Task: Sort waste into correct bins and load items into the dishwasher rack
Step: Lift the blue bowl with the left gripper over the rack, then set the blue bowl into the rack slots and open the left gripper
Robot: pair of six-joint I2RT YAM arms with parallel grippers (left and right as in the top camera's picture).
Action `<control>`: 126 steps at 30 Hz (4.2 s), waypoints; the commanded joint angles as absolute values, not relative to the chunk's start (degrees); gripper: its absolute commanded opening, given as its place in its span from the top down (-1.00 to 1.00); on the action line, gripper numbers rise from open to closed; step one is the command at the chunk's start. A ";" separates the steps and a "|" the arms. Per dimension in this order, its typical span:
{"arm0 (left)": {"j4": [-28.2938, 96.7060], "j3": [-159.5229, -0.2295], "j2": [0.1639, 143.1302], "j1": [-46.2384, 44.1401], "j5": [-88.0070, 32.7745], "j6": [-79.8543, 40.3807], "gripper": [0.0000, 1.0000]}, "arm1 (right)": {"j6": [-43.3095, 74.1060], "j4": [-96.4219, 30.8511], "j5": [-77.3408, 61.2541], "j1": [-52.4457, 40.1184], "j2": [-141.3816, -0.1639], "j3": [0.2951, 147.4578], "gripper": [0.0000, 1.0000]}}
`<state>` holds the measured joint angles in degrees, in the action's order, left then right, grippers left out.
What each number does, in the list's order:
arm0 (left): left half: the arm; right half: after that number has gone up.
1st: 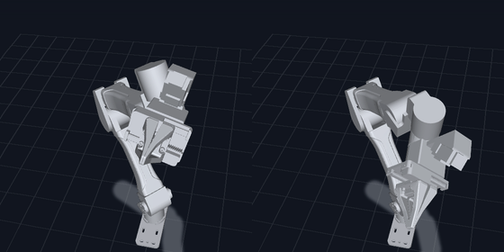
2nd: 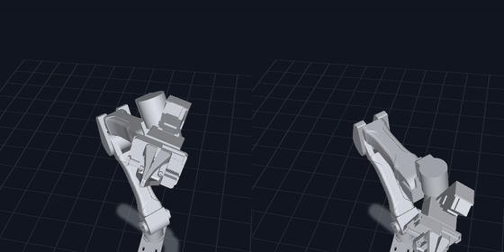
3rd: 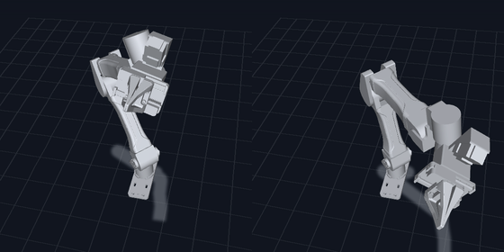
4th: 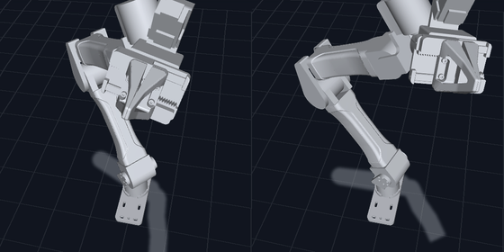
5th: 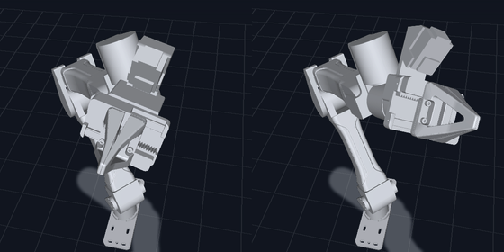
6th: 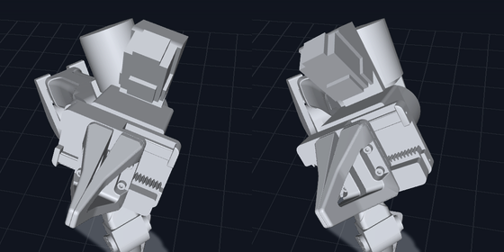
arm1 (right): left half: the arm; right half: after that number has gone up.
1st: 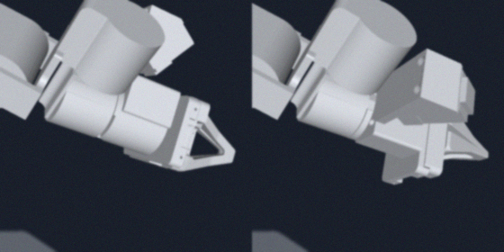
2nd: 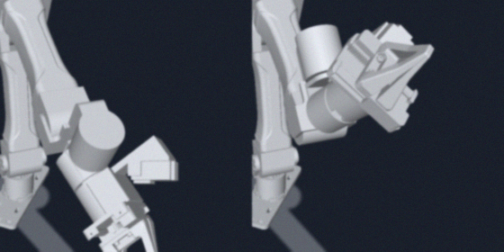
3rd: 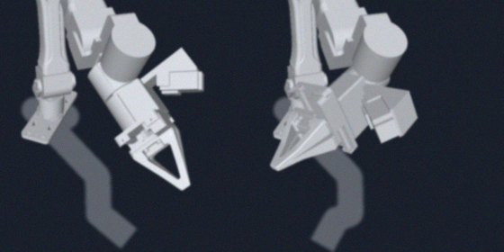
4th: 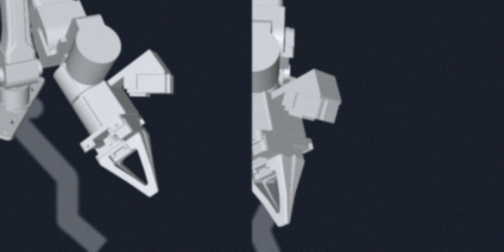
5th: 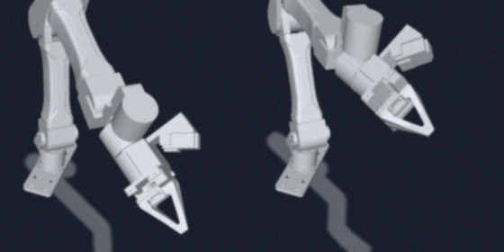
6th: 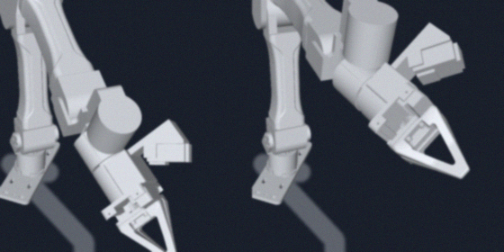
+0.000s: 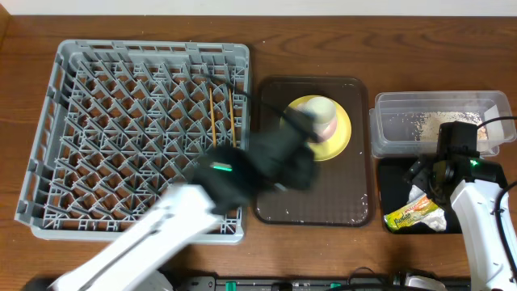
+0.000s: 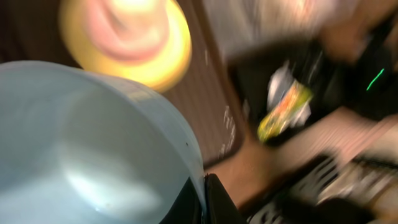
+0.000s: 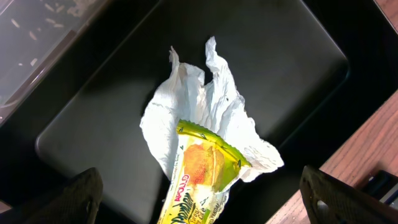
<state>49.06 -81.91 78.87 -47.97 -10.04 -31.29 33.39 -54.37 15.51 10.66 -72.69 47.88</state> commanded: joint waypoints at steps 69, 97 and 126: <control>-4.43 -81.67 120.22 12.03 -88.05 -46.41 -0.70 | 33.17 -54.43 16.91 11.07 -72.23 48.64 -0.97; 15.00 -80.36 120.01 10.26 -81.62 -34.15 -0.77 | 33.17 -54.43 16.91 11.07 -72.23 48.64 -0.99; 35.40 -80.36 91.33 -3.97 -30.55 -20.49 0.88 | 33.17 -54.43 16.91 11.07 -72.23 48.64 -0.99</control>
